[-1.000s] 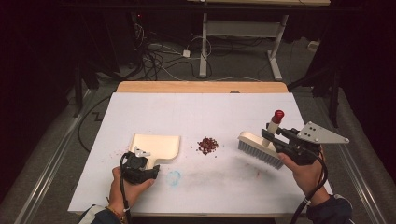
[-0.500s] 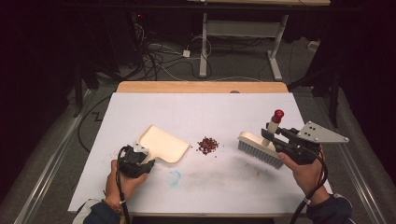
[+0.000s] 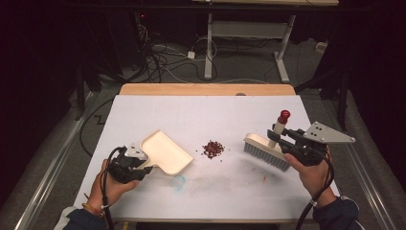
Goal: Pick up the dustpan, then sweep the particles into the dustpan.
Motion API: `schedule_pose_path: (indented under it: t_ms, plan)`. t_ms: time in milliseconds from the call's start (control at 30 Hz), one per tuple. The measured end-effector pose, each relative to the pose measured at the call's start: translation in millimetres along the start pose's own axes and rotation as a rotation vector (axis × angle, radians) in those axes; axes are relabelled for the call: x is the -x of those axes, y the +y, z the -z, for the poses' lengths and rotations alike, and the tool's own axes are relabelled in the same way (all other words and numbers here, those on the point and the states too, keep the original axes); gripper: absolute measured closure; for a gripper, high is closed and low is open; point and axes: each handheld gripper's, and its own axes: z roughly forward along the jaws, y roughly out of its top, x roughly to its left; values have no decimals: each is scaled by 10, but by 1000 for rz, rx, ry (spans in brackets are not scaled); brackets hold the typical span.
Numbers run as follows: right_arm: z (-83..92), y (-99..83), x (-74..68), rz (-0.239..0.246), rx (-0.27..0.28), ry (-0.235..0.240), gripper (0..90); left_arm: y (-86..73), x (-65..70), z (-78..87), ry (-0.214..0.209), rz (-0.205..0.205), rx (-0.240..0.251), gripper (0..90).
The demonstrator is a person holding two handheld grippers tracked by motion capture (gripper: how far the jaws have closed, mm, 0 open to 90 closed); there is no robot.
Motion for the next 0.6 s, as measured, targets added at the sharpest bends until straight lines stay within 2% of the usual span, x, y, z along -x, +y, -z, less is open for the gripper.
schedule_pose_path:
  t_ms: [100,233,400,500,600]
  plan:
    - [-11,-2,-4,1,-3,-6,703,1,46,5,-24,-26,-11,640]
    - [-24,-13,-13,7,-2,-1,702,0,86,-7,-53,-42,-17,639]
    - [-25,-21,-3,-2,11,-20,703,9,124,-34,-71,-71,-38,639]
    - [-45,-17,-7,-20,17,-12,703,8,136,-44,-72,-81,-52,639]
    - [-89,-10,-10,-23,20,16,703,18,159,-43,-73,-96,-63,639]
